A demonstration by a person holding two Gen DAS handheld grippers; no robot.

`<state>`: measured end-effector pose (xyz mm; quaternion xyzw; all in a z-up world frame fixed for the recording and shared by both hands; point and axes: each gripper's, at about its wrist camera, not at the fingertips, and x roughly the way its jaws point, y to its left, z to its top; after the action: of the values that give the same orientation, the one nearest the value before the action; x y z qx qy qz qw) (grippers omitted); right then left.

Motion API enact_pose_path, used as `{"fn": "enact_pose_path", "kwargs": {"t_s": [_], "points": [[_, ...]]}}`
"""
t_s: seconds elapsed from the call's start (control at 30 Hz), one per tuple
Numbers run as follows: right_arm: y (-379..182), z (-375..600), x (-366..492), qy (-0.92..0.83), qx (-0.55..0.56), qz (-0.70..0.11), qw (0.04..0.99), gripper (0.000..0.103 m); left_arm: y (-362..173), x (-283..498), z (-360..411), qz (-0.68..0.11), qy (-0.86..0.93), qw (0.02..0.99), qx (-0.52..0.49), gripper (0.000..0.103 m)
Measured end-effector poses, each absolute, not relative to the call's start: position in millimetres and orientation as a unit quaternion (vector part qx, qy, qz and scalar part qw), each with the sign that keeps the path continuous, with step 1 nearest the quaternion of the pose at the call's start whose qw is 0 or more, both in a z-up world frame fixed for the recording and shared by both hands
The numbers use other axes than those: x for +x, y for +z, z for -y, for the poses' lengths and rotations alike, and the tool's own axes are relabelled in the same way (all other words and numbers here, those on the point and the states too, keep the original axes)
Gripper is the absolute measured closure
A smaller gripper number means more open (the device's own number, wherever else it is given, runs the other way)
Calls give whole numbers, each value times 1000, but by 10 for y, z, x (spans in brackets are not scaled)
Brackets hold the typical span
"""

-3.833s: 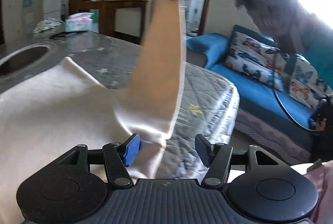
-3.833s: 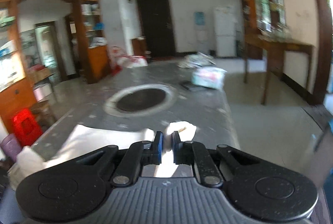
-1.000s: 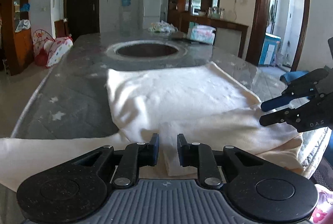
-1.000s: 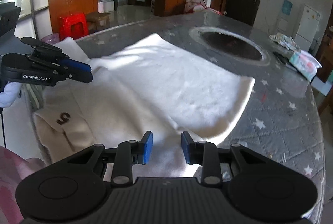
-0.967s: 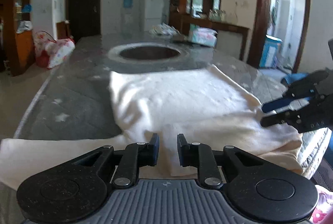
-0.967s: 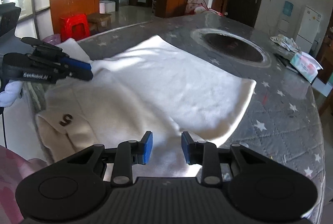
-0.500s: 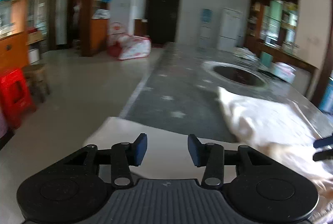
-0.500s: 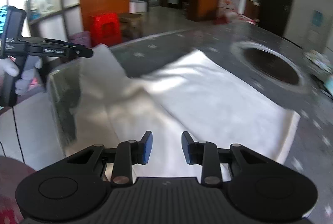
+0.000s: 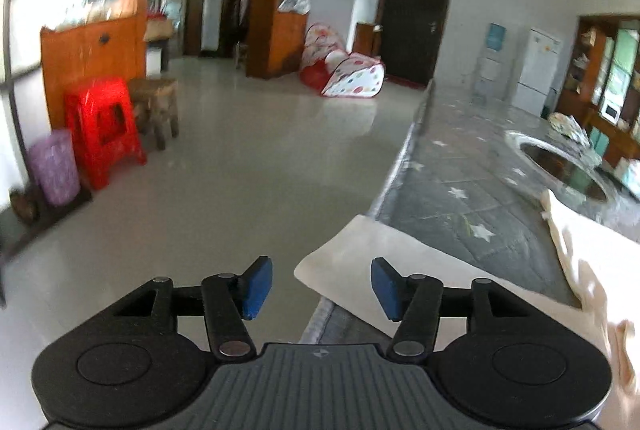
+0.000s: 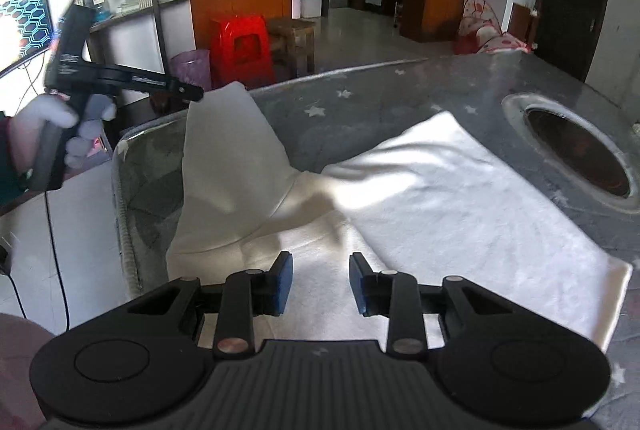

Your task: Fold clothes

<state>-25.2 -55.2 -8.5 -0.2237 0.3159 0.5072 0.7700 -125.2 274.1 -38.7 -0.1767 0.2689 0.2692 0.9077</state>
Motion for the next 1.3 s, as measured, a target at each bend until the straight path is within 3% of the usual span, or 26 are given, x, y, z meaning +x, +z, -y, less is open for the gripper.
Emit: {"fn": "enact_pose_path", "kwargs": {"t_s": [0.17, 0.2, 0.27, 0.3, 0.33, 0.37, 0.57, 0.87, 1.3], "points": [[35, 743, -298, 497, -212, -310, 783, 72, -506, -1268, -2944, -265, 261, 891, -260, 49], [51, 784, -308, 493, -209, -309, 786, 72, -520, -1299, -2974, -261, 260, 888, -277, 55], [74, 851, -327, 487, -207, -308, 791, 72, -550, -1363, -3034, -252, 257, 880, -310, 76], [89, 902, -336, 482, -203, -306, 795, 72, -536, -1391, -3033, -247, 260, 879, -315, 80], [103, 953, -344, 477, -199, -305, 800, 72, -497, -1417, -3007, -243, 266, 880, -310, 94], [112, 993, -342, 474, -194, -305, 803, 72, -459, -1442, -2980, -238, 272, 881, -305, 95], [169, 1242, -325, 448, -166, -301, 825, 72, -65, -1480, -2673, -194, 223, 908, -296, 98], [165, 1663, -290, 403, -125, -296, 857, 72, 706, -1220, -1741, -151, 13, 953, -262, 98], [32, 2252, -296, 343, -77, -309, 884, 72, 567, -664, -312, -233, -201, 930, -201, 97]]}}
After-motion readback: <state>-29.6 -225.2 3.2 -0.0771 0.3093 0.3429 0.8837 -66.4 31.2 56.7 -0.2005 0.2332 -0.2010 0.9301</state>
